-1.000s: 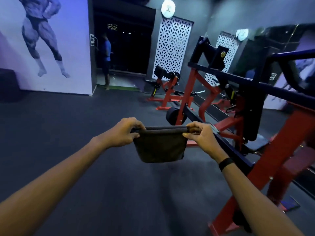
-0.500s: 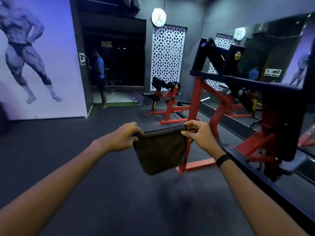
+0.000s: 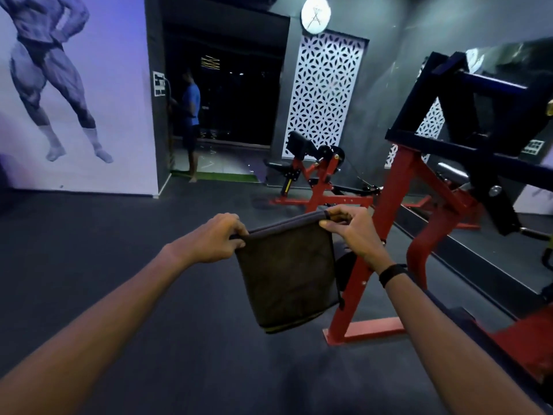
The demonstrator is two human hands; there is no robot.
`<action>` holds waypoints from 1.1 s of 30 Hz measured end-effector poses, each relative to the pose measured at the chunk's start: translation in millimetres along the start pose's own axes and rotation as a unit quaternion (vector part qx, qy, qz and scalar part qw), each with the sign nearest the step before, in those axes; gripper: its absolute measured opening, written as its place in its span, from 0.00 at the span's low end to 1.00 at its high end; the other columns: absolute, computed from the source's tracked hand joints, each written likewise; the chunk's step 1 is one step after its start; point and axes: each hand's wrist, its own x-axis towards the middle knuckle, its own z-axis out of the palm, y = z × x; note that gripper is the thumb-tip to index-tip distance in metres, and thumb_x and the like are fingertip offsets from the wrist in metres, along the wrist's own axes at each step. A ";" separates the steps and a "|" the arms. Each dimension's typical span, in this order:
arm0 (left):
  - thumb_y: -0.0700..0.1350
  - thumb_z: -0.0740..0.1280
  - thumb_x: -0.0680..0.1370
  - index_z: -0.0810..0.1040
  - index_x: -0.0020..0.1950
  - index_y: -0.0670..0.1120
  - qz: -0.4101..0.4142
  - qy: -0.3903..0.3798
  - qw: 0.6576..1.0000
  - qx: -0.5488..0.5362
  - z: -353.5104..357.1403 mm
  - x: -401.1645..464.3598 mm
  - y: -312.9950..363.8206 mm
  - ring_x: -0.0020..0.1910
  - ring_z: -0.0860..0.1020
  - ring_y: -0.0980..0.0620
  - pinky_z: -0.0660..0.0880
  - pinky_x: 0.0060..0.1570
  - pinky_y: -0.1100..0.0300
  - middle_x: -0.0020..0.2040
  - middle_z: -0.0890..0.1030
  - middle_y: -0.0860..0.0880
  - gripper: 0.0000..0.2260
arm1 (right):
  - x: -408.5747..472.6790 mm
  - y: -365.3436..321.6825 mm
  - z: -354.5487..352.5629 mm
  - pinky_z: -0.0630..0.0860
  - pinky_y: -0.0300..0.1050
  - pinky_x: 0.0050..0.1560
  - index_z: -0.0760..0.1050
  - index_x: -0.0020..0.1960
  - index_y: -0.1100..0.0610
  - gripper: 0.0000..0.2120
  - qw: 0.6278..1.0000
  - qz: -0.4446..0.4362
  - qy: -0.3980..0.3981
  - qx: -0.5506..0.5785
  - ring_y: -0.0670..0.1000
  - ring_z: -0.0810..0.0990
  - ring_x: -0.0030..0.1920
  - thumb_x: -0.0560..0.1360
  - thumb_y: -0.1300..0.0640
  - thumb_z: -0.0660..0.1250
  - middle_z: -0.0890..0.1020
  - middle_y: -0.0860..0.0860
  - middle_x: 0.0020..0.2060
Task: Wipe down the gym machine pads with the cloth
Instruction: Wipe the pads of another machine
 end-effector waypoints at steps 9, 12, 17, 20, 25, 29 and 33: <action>0.42 0.67 0.80 0.80 0.59 0.48 0.016 -0.017 1.000 0.000 -10.4 189.3 -103.5 0.50 0.73 0.54 0.73 0.54 0.55 0.51 0.71 0.52 0.08 | 187.2 70.5 10.4 0.81 0.47 0.51 0.83 0.52 0.62 0.10 0.998 0.007 0.039 -0.039 0.56 0.84 0.47 0.72 0.68 0.75 0.85 0.56 0.45; 0.45 0.65 0.81 0.77 0.61 0.52 0.023 -0.030 0.999 0.018 -2.3 231.1 -134.0 0.51 0.73 0.54 0.74 0.53 0.54 0.52 0.70 0.53 0.09 | 218.8 103.1 18.3 0.79 0.38 0.46 0.82 0.49 0.55 0.11 0.998 0.037 0.024 -0.042 0.47 0.83 0.44 0.73 0.68 0.74 0.84 0.51 0.43; 0.45 0.65 0.81 0.77 0.62 0.51 0.002 -0.028 0.999 0.032 23.4 310.3 -194.8 0.54 0.74 0.51 0.74 0.54 0.49 0.53 0.70 0.54 0.09 | 287.0 161.7 42.9 0.76 0.32 0.42 0.81 0.44 0.50 0.13 0.997 0.064 0.015 -0.036 0.39 0.81 0.38 0.72 0.69 0.74 0.84 0.43 0.36; 0.44 0.66 0.81 0.78 0.60 0.50 0.006 -0.012 1.000 0.017 34.4 366.2 -229.5 0.54 0.74 0.51 0.73 0.51 0.51 0.52 0.71 0.55 0.09 | 333.4 203.2 50.8 0.78 0.37 0.44 0.82 0.43 0.51 0.12 0.997 0.064 0.025 -0.026 0.41 0.81 0.38 0.72 0.68 0.75 0.84 0.42 0.35; 0.42 0.68 0.78 0.79 0.55 0.50 0.027 0.022 0.999 0.009 23.5 482.6 -283.8 0.51 0.75 0.53 0.74 0.49 0.54 0.51 0.73 0.54 0.07 | 447.8 266.3 53.2 0.80 0.55 0.49 0.83 0.48 0.60 0.06 0.997 0.059 0.046 -0.009 0.52 0.83 0.42 0.73 0.67 0.75 0.85 0.55 0.41; 0.40 0.68 0.75 0.75 0.49 0.54 0.036 0.042 0.998 0.020 9.4 573.7 -318.0 0.48 0.75 0.53 0.73 0.47 0.57 0.50 0.75 0.53 0.09 | 537.4 301.8 52.0 0.76 0.48 0.46 0.81 0.45 0.55 0.09 0.998 0.050 0.038 -0.011 0.47 0.80 0.39 0.72 0.68 0.74 0.83 0.51 0.38; 0.40 0.69 0.73 0.72 0.53 0.52 0.006 0.084 0.996 -0.006 19.4 640.8 -350.8 0.43 0.75 0.53 0.71 0.42 0.55 0.47 0.76 0.54 0.13 | 602.2 338.1 51.6 0.74 0.39 0.43 0.80 0.46 0.55 0.09 0.998 0.058 0.018 -0.013 0.45 0.79 0.39 0.73 0.68 0.74 0.82 0.52 0.38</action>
